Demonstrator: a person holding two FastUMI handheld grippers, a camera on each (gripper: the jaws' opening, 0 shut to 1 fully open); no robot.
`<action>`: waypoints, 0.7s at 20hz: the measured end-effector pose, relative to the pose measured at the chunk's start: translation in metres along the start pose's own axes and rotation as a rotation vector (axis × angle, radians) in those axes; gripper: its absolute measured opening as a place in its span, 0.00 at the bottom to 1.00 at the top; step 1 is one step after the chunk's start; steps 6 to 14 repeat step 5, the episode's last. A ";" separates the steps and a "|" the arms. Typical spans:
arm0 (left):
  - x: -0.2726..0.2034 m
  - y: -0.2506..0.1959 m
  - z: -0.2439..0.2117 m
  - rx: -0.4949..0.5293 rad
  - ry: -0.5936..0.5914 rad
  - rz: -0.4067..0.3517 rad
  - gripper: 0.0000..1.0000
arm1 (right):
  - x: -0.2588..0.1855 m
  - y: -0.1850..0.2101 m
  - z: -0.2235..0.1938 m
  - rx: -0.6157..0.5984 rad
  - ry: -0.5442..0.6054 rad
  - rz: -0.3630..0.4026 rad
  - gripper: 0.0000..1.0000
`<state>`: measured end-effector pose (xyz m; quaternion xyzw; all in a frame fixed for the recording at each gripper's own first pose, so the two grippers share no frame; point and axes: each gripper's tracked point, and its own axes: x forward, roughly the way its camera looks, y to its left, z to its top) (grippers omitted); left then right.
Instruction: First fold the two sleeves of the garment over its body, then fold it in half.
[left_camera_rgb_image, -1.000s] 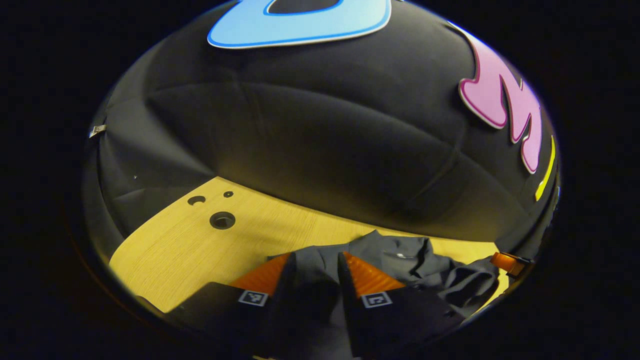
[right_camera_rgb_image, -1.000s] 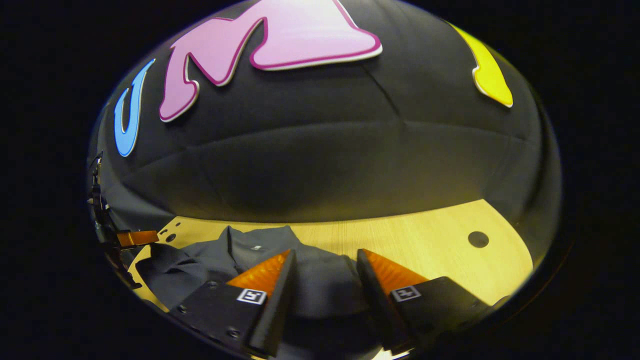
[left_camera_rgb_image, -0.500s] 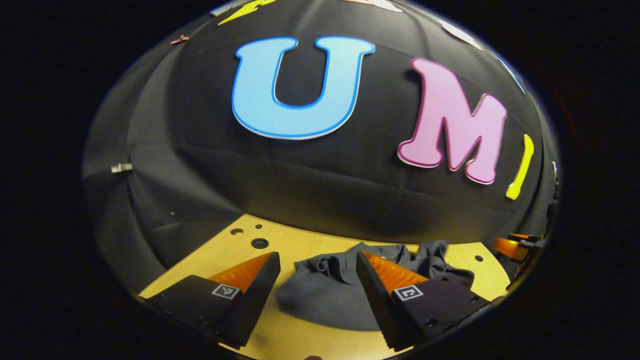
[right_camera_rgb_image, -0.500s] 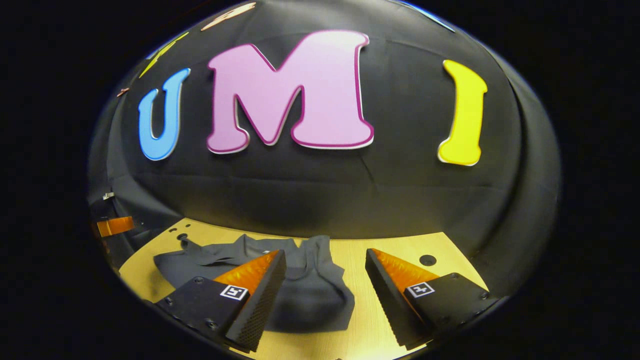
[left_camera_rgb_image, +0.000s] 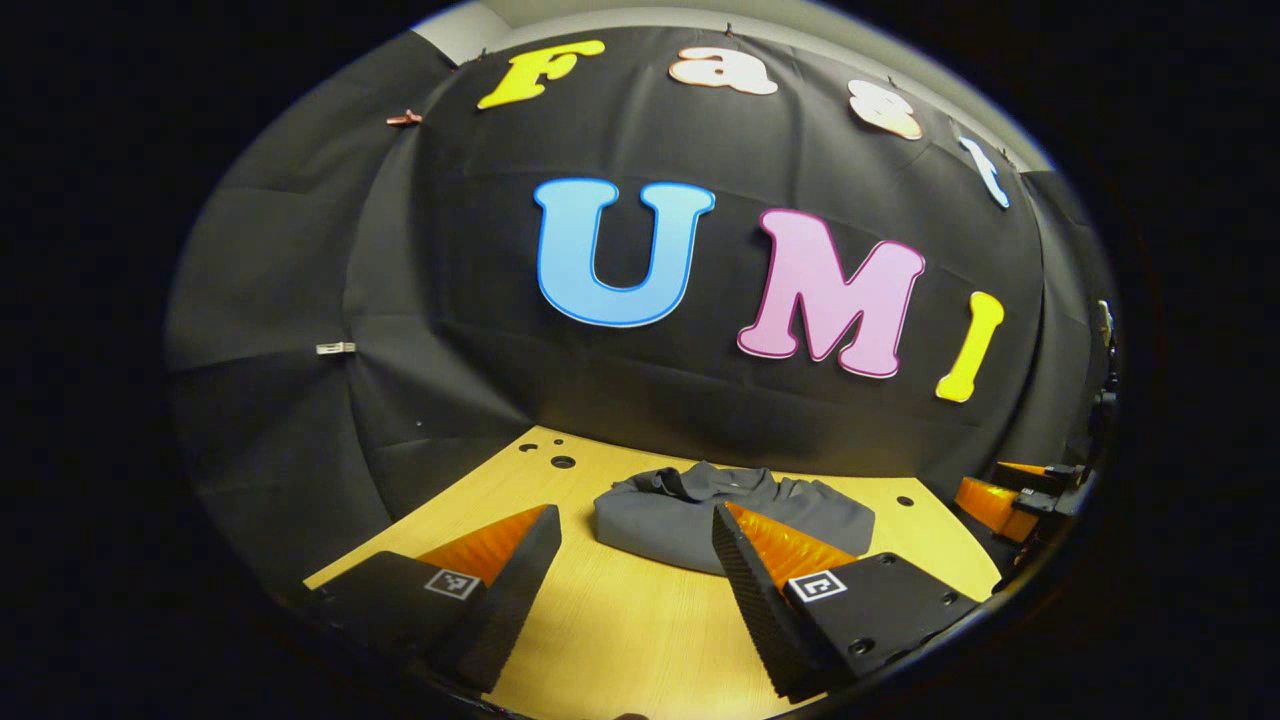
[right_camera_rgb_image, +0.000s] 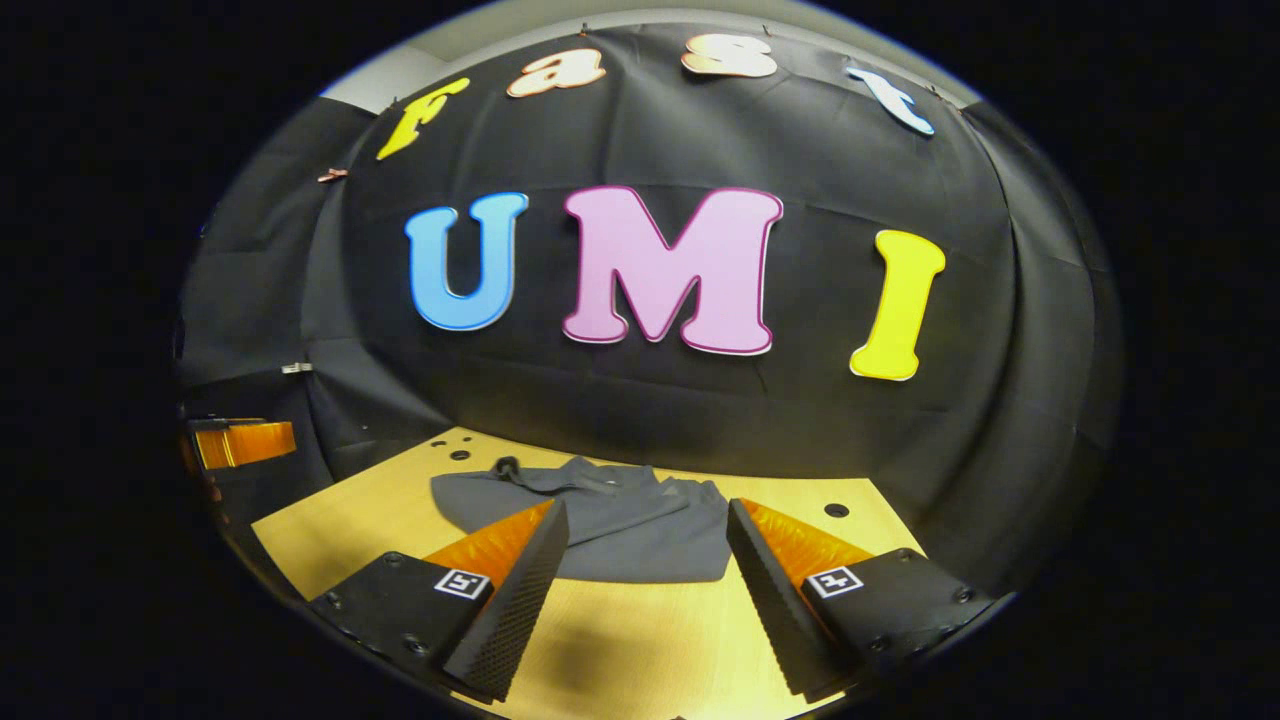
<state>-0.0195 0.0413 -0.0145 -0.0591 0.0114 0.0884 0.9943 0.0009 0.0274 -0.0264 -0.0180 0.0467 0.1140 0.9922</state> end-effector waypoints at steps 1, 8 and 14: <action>-0.018 0.000 0.002 0.008 -0.010 0.002 0.96 | -0.014 0.010 -0.003 0.018 0.011 0.011 0.98; -0.072 -0.011 0.006 0.059 -0.063 -0.014 0.96 | -0.066 0.026 -0.021 0.036 0.047 0.047 0.98; -0.072 -0.011 0.006 0.059 -0.063 -0.014 0.96 | -0.066 0.026 -0.021 0.036 0.047 0.047 0.98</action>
